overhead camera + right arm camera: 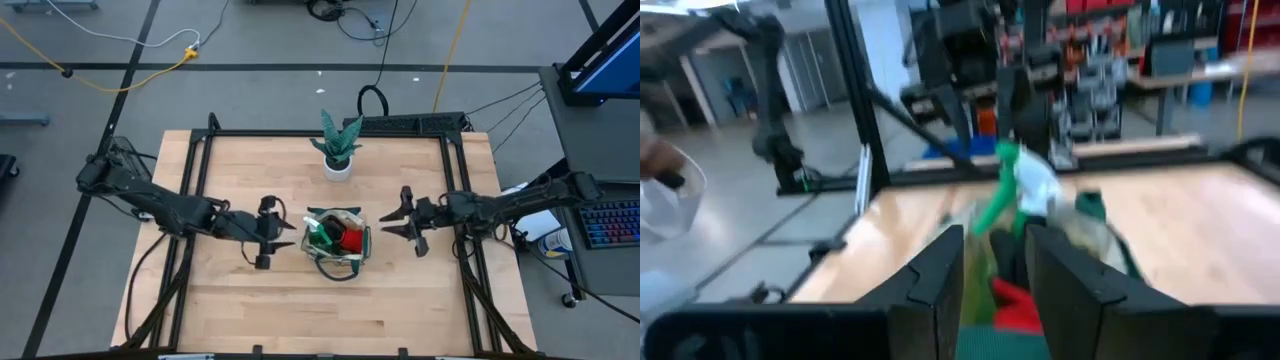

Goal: Pick & Place Garden tools in Gardening bag
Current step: Return to Home Position

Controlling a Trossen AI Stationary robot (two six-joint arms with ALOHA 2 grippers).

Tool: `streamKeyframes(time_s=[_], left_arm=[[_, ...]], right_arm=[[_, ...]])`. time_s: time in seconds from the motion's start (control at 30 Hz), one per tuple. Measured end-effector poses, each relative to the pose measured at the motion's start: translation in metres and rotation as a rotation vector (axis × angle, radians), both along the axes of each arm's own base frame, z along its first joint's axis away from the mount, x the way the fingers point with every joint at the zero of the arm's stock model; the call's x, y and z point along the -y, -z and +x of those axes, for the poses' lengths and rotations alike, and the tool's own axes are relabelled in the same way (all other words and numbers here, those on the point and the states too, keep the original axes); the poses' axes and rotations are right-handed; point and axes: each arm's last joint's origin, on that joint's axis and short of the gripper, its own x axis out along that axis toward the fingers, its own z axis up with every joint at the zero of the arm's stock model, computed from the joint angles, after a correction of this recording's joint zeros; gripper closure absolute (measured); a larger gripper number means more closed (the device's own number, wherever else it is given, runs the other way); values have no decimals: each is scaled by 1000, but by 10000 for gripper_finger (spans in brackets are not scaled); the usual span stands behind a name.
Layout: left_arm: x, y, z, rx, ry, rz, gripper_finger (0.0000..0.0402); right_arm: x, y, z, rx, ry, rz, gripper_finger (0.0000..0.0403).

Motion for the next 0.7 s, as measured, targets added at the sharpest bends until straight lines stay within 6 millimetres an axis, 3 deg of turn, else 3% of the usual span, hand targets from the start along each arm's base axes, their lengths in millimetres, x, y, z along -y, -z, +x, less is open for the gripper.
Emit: streamKeyframes(time_s=[0.2, 0.33, 0.5, 0.7], left_arm=[[-4, -21, -12, 99, 22, 13, 235], [-8, -34, -22, 157, 18, 10, 296], [-18, -50, -36, 236, -131, 34, 389], [-27, -66, -57, 310, -239, 52, 396]], right_arm=[[2, -13, -10, 98, 8, -65, 300], [6, -17, -14, 131, 35, -98, 325], [14, -19, -15, 146, 85, -113, 388], [25, -21, -17, 164, 156, -136, 398]])
